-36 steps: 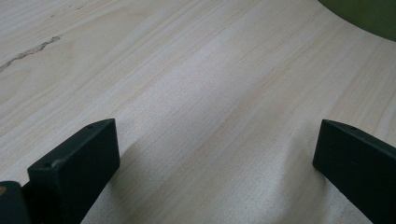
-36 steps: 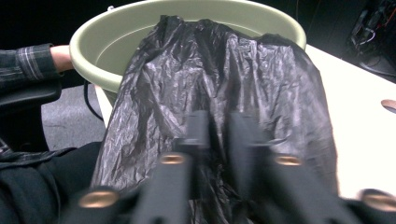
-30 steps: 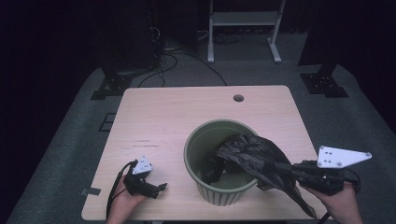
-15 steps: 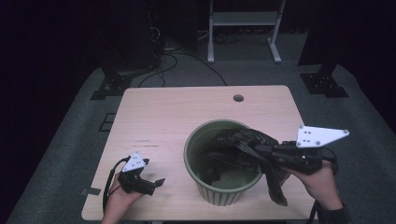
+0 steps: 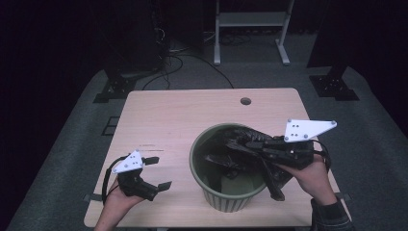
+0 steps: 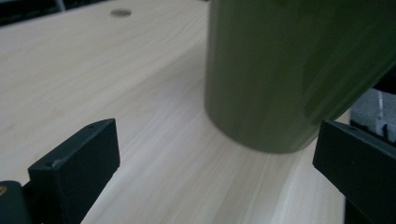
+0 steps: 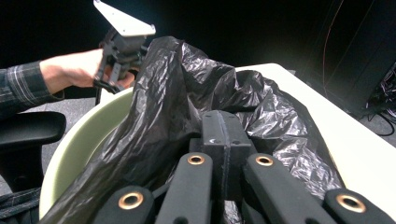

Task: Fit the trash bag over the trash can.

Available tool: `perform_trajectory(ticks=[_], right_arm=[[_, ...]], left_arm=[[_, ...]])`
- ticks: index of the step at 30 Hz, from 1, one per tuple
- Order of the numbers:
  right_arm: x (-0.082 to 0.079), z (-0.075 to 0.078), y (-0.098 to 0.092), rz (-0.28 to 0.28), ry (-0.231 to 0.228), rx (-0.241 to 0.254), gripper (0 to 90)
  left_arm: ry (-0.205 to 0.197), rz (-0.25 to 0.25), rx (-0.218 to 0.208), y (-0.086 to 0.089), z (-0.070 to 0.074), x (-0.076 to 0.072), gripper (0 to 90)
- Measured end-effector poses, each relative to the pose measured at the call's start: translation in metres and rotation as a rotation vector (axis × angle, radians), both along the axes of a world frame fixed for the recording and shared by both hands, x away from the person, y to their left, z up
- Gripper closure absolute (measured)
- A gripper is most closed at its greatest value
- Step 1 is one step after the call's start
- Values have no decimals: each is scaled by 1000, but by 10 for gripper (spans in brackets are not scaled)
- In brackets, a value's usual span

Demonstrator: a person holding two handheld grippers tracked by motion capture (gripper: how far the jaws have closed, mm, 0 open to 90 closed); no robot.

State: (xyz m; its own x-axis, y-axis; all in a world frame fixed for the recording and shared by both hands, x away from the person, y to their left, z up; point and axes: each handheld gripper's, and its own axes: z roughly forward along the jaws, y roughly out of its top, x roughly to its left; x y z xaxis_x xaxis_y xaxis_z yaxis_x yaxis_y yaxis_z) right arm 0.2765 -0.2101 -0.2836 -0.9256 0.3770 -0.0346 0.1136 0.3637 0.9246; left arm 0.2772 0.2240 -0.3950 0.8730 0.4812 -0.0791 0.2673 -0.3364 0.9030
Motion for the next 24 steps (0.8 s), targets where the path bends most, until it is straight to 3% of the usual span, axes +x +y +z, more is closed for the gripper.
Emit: perform_trajectory(ticks=[11,20,24], right_arm=[[4,0,7,14,19,-28,900],[6,-3,12,30,32,-54,900],[7,-3,14,36,39,-61,900]], left_arm=[[-80,-120,-76,-31,50,1,22],[-135,-175,-95,-59,77,8,85],[-155,-193,-79,-74,83,14,132]])
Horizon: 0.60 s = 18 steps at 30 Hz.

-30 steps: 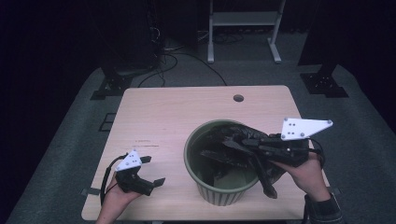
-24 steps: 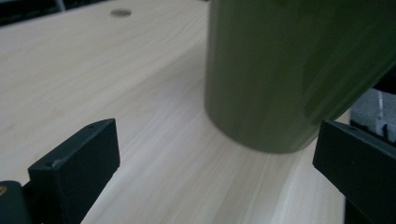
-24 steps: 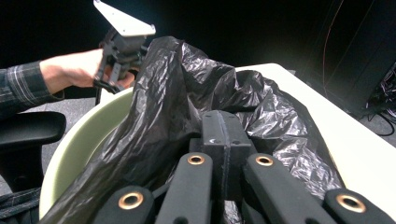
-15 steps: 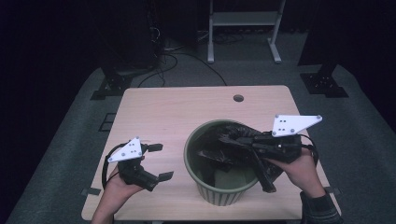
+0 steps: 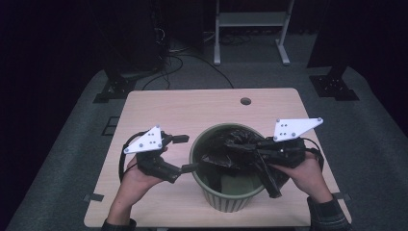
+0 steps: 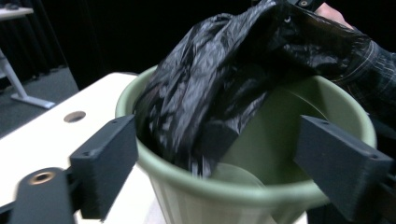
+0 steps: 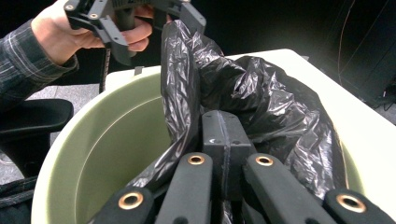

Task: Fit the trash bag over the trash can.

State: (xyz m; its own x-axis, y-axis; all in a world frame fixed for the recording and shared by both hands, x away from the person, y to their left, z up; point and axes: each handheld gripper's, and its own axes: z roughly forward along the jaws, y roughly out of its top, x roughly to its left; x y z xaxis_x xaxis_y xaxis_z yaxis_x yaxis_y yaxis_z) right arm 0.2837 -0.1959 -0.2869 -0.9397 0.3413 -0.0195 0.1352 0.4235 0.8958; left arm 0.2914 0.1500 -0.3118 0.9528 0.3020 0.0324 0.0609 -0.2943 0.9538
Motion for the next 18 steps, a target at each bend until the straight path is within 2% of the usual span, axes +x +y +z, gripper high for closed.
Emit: perform_trajectory(ticks=[5,8,12,15,16,18], right_arm=[[0,-1,1,10,5,-4,900],[1,-2,1,12,7,-2,900],[0,-2,1,16,9,-4,900],[0,-2,-1,13,5,2,900],[0,-2,-2,9,1,5,897],[-1,-1,-7,-1,-2,20,818]], left_arm=[[-11,-31,5,-17,3,10,225],[-20,-45,14,-25,4,14,328],[-34,-43,22,-30,4,17,564],[-6,-15,33,-30,4,18,816],[3,-4,32,-28,5,19,867],[23,5,21,-23,5,19,894]])
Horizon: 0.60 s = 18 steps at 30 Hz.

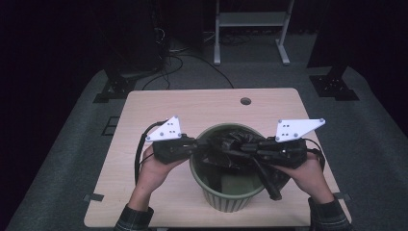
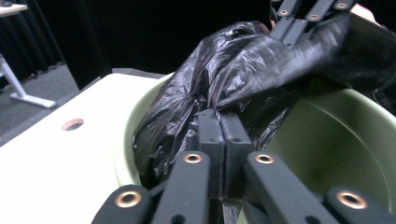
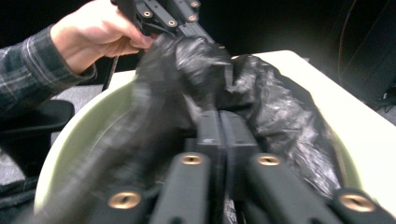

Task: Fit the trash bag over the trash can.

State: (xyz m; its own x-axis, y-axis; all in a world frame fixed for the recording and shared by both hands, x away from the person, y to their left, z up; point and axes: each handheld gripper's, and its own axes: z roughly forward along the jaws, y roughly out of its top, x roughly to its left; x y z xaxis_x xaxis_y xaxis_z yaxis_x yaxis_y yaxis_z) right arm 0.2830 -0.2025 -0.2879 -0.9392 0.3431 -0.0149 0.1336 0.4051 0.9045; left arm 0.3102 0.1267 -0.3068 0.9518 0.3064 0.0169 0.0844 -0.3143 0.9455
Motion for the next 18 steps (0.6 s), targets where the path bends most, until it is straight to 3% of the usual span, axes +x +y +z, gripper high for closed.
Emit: perform_trajectory(ticks=[10,18], right_arm=[[-5,1,-48,-114,-18,61,704],[-18,-11,-91,-190,3,73,637]], left_arm=[[20,52,-13,22,-4,1,895],[26,70,-8,25,-5,2,895]])
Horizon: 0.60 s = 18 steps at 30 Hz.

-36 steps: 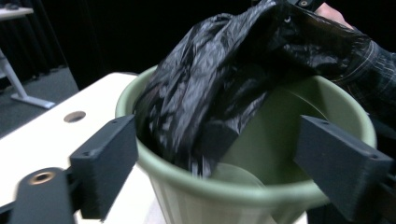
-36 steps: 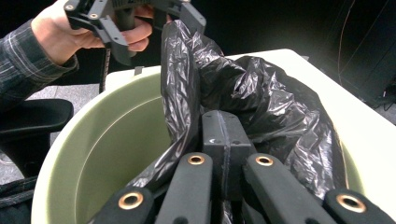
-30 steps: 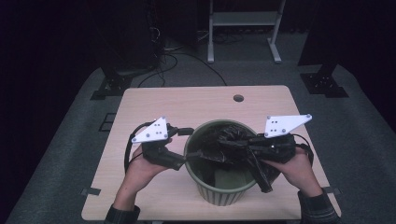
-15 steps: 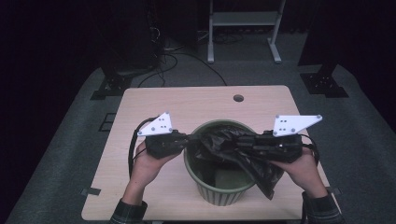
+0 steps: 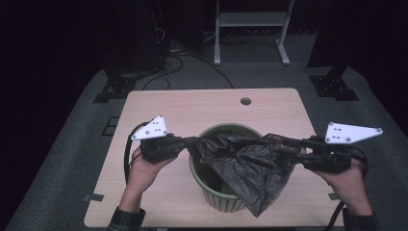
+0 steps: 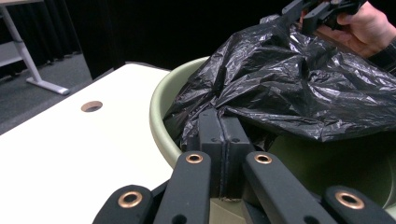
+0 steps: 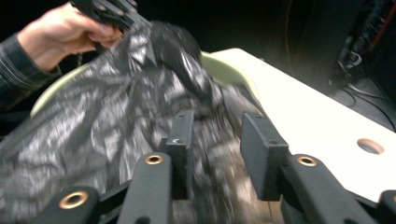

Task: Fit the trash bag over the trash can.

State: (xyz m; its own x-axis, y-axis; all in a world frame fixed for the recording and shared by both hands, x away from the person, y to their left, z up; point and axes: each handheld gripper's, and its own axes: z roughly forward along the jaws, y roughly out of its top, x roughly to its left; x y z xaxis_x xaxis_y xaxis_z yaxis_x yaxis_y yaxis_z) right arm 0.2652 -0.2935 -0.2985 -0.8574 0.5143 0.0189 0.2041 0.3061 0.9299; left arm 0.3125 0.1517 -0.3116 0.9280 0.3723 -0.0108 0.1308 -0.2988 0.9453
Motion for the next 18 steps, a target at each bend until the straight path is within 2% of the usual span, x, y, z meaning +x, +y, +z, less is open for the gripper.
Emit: perform_trajectory(ticks=[5,13,18], right_arm=[[-6,-8,-16,-38,10,3,581],[-16,-16,-44,-101,22,36,576],[-22,-23,-52,-91,41,57,586]], left_arm=[[2,-2,5,-1,0,1,895],[4,8,11,0,-1,1,895],[1,5,12,-1,-1,1,895]])
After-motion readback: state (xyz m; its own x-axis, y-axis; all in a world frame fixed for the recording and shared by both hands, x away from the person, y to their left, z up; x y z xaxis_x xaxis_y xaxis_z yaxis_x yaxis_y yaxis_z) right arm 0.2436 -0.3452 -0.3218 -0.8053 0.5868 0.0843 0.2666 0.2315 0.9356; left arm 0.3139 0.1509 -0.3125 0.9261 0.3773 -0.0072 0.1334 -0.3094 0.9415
